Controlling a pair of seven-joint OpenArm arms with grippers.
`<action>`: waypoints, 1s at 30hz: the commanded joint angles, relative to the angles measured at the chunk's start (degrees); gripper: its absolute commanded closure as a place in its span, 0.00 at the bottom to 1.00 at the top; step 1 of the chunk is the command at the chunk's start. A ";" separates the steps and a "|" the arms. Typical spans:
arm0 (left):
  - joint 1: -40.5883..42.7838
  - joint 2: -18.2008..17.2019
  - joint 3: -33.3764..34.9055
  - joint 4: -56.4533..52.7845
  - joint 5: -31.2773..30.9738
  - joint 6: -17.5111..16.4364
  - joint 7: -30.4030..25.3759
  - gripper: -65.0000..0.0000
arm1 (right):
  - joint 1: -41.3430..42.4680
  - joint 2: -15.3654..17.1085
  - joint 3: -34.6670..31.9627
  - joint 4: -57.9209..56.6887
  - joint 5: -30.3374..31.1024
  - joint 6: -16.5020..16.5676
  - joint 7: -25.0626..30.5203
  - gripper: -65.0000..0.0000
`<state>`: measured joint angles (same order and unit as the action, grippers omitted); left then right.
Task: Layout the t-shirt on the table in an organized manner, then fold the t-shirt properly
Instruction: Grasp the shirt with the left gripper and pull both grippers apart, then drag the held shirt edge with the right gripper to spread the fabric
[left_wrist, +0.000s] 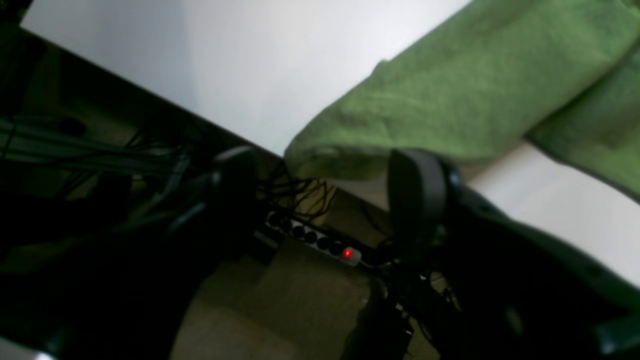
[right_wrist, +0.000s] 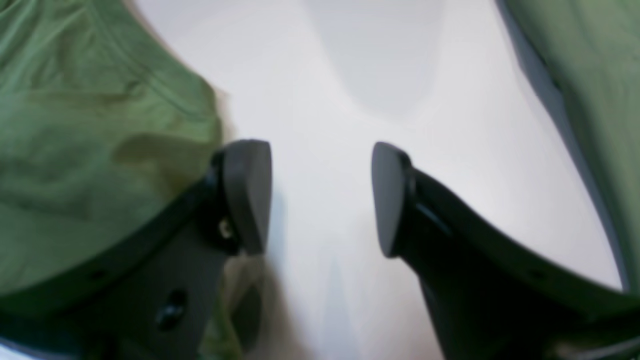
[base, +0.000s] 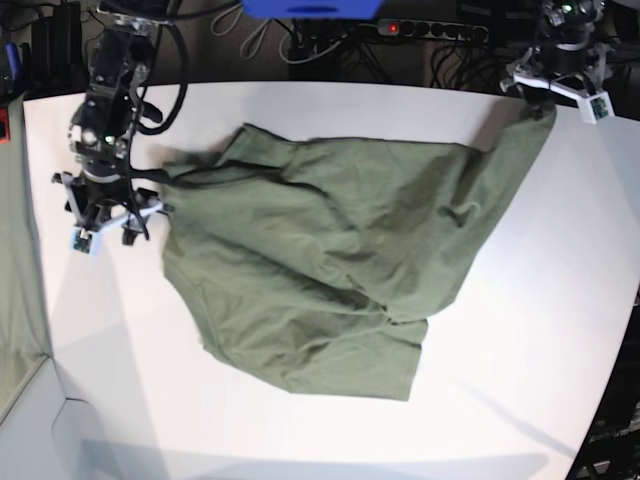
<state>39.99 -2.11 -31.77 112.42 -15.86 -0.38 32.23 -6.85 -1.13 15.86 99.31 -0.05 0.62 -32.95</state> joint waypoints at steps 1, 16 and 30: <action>0.41 -0.57 -0.27 2.26 -0.10 0.07 -1.50 0.35 | 1.36 0.47 -0.43 0.87 0.01 0.12 1.61 0.50; -1.17 -0.31 -0.80 3.40 -0.10 0.07 -1.41 0.35 | 33.27 5.30 -15.46 -34.65 -0.08 0.12 1.70 0.49; -3.46 -0.22 -4.58 2.88 -0.01 0.07 -0.98 0.35 | 42.76 5.48 -15.46 -59.35 -0.08 0.12 13.65 0.49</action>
<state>35.92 -2.02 -35.86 114.41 -15.88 -0.43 32.51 34.09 4.10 0.25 38.98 -0.19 0.62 -20.67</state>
